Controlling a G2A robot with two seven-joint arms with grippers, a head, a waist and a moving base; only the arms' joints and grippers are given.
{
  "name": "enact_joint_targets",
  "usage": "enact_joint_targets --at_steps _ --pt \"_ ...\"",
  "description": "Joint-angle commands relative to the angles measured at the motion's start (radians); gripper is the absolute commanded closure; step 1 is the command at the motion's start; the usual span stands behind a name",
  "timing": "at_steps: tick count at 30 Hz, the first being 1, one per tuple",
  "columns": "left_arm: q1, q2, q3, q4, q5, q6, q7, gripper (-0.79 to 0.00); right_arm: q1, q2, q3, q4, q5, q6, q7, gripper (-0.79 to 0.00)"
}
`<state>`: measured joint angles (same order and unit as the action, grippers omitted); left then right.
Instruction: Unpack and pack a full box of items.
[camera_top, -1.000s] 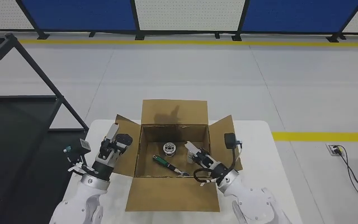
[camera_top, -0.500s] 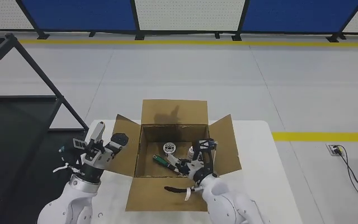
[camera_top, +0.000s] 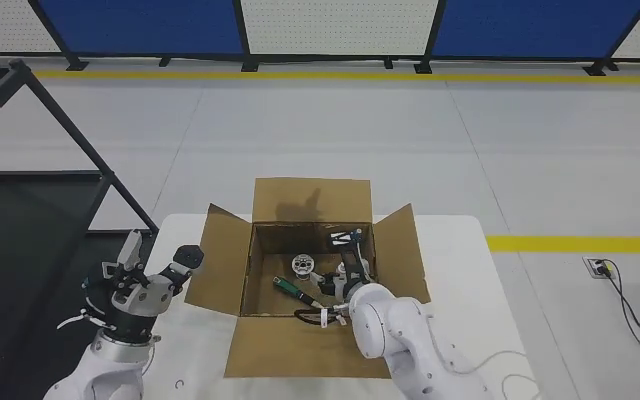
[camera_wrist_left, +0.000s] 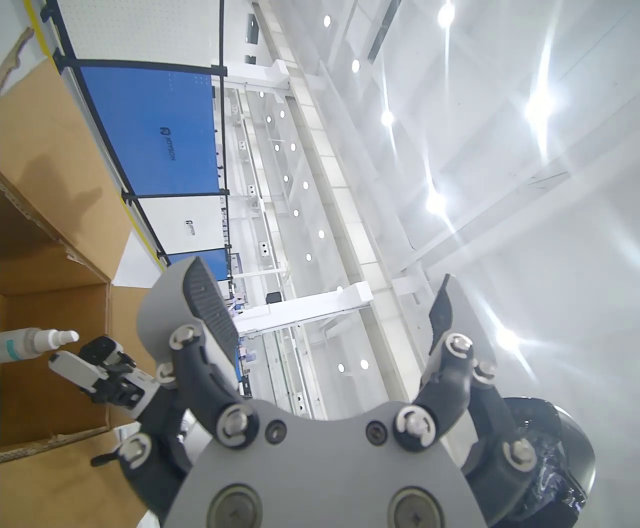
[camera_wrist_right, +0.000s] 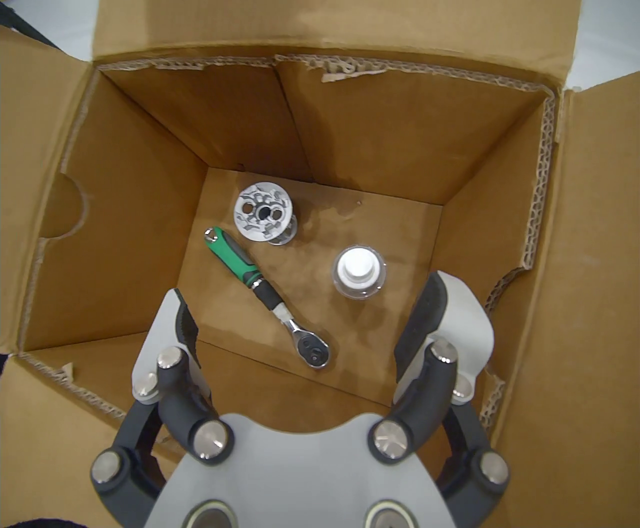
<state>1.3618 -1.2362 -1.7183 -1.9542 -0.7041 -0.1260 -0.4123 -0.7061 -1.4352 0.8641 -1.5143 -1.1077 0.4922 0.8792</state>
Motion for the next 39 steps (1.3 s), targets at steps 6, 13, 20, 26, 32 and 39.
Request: enact_joint_targets --at_steps 6,13,20,26,32,39 --pt "0.001 0.001 -0.005 0.001 -0.009 0.008 -0.006 -0.785 0.014 -0.006 -0.015 0.027 -0.038 0.038 0.019 -0.785" --pt "0.001 0.001 -0.005 0.001 -0.009 0.008 -0.006 -0.785 -0.015 -0.007 -0.006 0.024 -0.035 0.013 -0.028 -0.785" --pt "0.001 0.001 -0.005 0.001 -0.009 0.008 -0.006 -0.785 -0.008 -0.023 -0.022 0.072 -0.052 0.016 -0.013 -0.785" --pt "0.001 0.001 -0.005 0.001 -0.009 0.008 -0.006 -0.785 0.019 -0.042 -0.027 0.136 -0.036 0.005 -0.022 -0.785" --pt "0.001 0.001 -0.005 0.001 -0.009 0.008 -0.006 -0.785 0.046 -0.061 -0.035 0.195 -0.032 0.015 -0.035 -0.68" --pt "0.001 0.001 -0.005 0.001 -0.009 0.008 -0.006 -0.785 0.063 -0.08 -0.044 0.239 -0.05 0.03 -0.036 -0.314"
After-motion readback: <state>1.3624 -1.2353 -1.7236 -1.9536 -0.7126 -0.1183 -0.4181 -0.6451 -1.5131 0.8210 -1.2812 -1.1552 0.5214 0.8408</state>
